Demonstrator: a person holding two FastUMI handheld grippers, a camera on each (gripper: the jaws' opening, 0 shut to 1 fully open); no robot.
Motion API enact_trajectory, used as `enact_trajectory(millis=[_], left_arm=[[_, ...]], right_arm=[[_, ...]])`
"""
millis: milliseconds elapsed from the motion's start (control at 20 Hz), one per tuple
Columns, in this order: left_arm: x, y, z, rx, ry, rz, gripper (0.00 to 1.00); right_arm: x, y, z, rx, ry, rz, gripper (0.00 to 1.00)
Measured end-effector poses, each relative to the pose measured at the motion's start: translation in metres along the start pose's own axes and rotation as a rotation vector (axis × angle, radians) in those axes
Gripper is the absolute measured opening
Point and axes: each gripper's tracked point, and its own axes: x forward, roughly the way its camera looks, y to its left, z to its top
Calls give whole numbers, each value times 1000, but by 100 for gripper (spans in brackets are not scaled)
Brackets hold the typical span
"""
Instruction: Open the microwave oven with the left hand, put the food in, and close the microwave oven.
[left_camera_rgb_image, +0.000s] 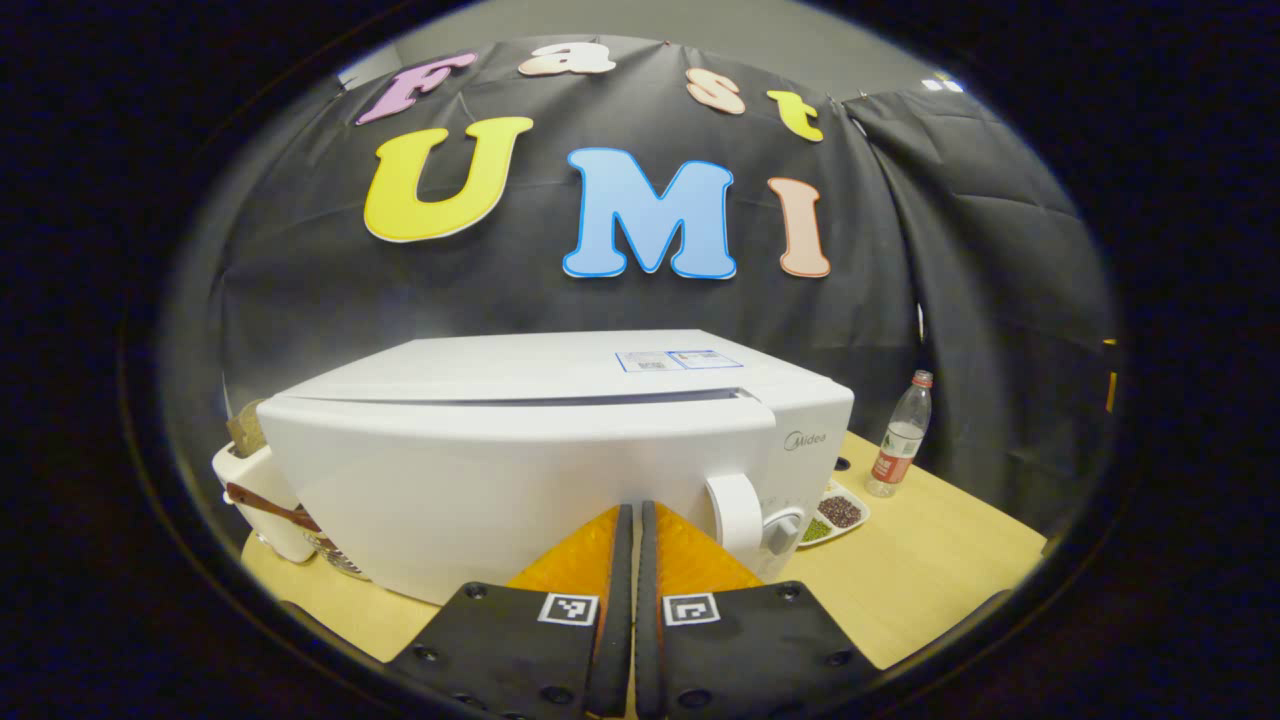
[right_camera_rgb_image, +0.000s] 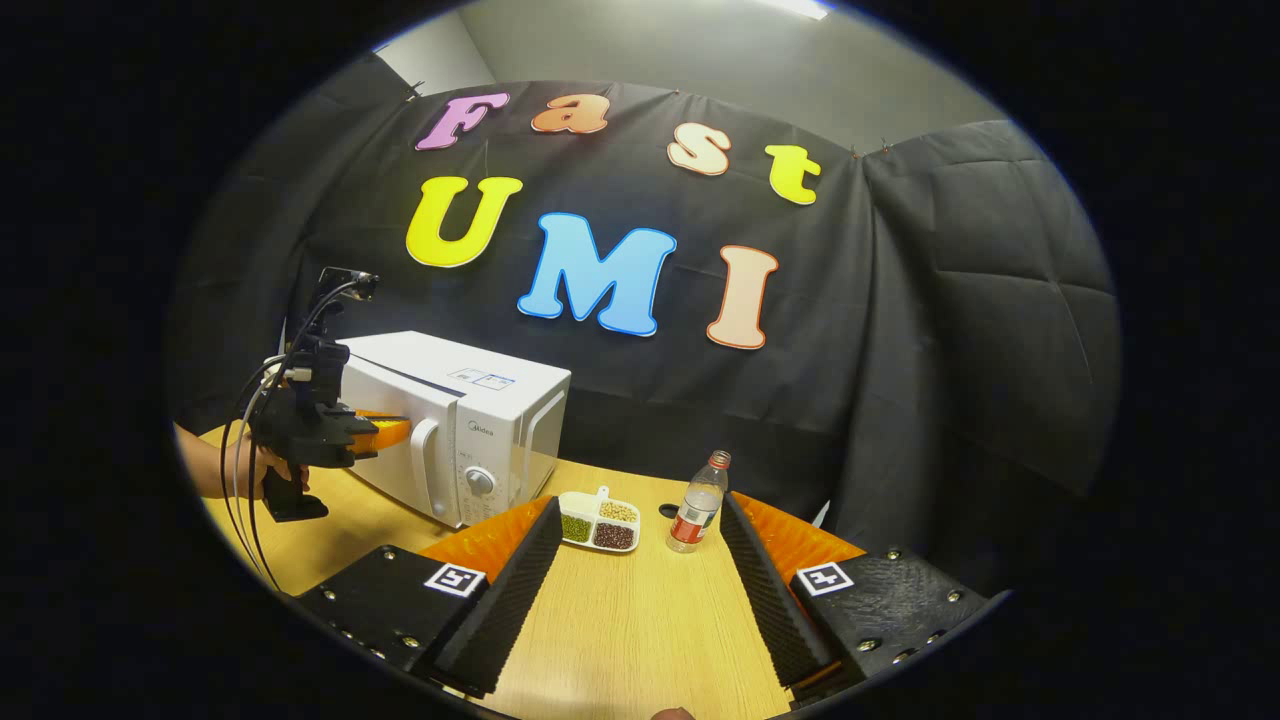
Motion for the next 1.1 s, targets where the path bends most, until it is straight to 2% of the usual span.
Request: enact_trajectory(millis=[50, 100, 250, 300, 400, 450, 600, 700, 750, 900, 1100], left_arm=[[0, 1, -1, -13, -3, 2, 2], [0, 1, -1, -26, -7, 5, 10], [0, 4, 1, -30, -20, 14, 5], [4, 5, -1, -30, -24, 14, 8], [11, 8, 7, -3, -47, 33, 8], [10, 8, 2, 5, -3, 36, 8], [13, 2, 5, 23, -18, 56, 8], [6, -7, 13, 32, -30, 56, 10], [1, -13, 17, 38, -38, 52, 7], [-17, -23, 23, 38, -49, 60, 8], [-58, -33, 30, -3, -80, 110, 8]], right_arm=[[-1, -1, 1, 0, -1, 0, 98], [-1, -2, 0, 0, -1, -1, 97], [-1, -1, 1, 1, -7, 14, 98], [-1, 0, 0, -2, -9, 18, 98], [-1, 0, -1, -4, -8, 35, 97], [-1, 0, -1, -8, -7, 44, 98], [-4, 0, 1, 0, -27, 62, 98], [-6, 0, 0, 17, -32, 78, 97], [-6, 0, 1, 25, -39, 83, 97], [-7, 1, -2, 51, -45, 109, 97], [-9, 0, -3, 70, -60, 142, 97]])
